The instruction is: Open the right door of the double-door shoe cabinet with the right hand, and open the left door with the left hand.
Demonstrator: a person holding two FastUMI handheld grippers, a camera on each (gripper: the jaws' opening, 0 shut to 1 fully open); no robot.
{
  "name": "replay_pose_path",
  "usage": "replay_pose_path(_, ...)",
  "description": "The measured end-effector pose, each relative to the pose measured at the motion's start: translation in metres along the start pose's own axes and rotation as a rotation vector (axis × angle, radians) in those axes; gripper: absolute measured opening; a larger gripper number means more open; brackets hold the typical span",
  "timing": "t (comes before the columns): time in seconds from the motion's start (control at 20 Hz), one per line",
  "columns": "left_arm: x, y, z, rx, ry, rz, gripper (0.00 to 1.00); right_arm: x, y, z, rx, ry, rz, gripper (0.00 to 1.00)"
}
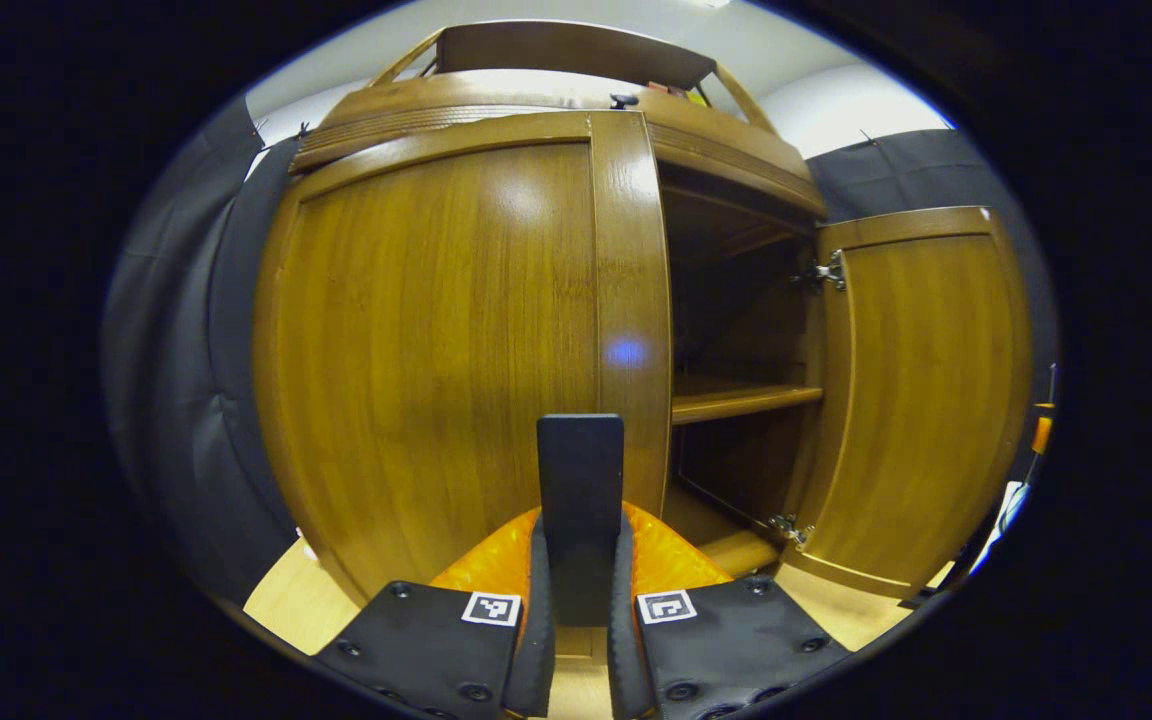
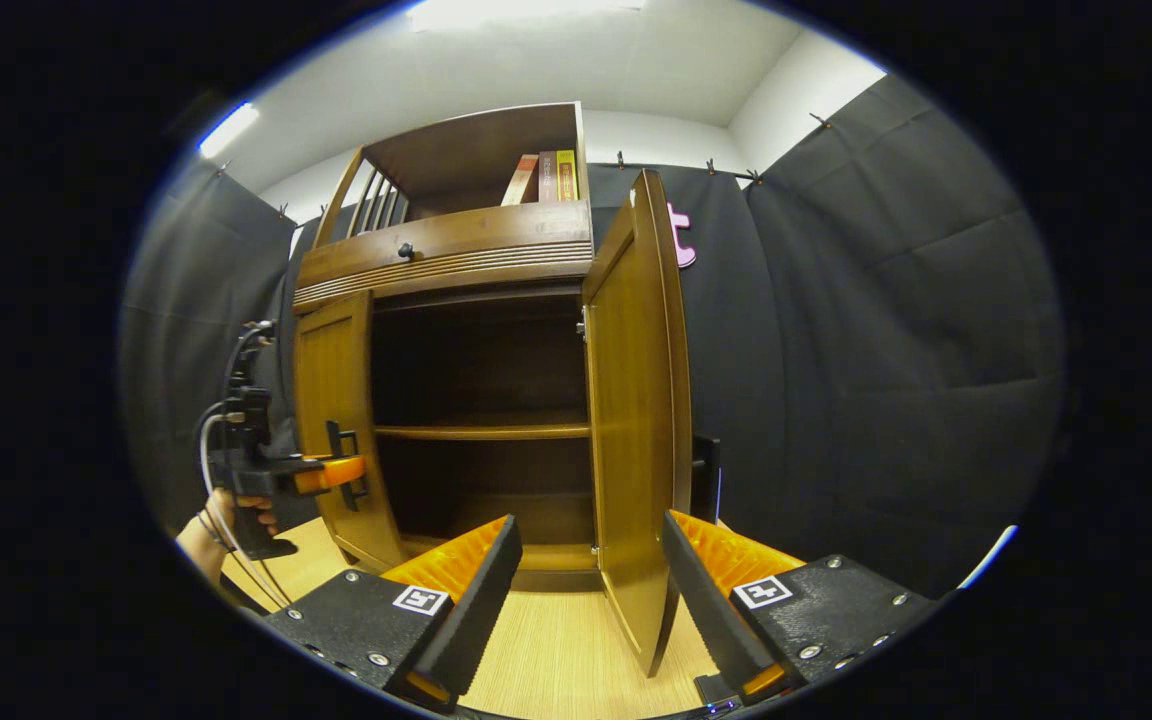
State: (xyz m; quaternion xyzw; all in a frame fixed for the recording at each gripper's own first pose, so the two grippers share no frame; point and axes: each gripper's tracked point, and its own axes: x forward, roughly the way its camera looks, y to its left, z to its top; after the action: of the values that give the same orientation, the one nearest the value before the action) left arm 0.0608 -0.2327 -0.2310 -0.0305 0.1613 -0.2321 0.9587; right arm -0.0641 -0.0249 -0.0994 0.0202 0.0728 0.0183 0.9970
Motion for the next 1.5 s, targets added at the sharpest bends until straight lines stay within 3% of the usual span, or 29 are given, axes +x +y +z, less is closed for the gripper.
replay_pose_path(0.55, -0.105, 0.055, 0.001, 0.025, -0.017, 0.082, 0.29, 0.003, 0.05, 0.0, -0.012, 0.011, 0.097, 0.88)
replay_pose_path(0.75, -0.126, 0.075, -0.001, 0.026, -0.007, 0.117, 0.19, 0.008, 0.069, 0.002, -0.015, 0.01, 0.127, 0.88)
replay_pose_path(1.2, -0.164, 0.134, 0.002, 0.065, -0.037, 0.201, 0.18, 0.009, 0.097, 0.001, -0.026, 0.031, 0.168, 0.88)
replay_pose_path(1.3, -0.174, 0.155, 0.0, 0.077, -0.043, 0.256, 0.1, 0.008, 0.102, 0.003, -0.023, 0.024, 0.174, 0.88)
replay_pose_path(1.5, -0.193, 0.174, 0.002, 0.041, -0.053, 0.261, 0.09, 0.009, 0.114, 0.002, -0.023, 0.025, 0.193, 0.88)
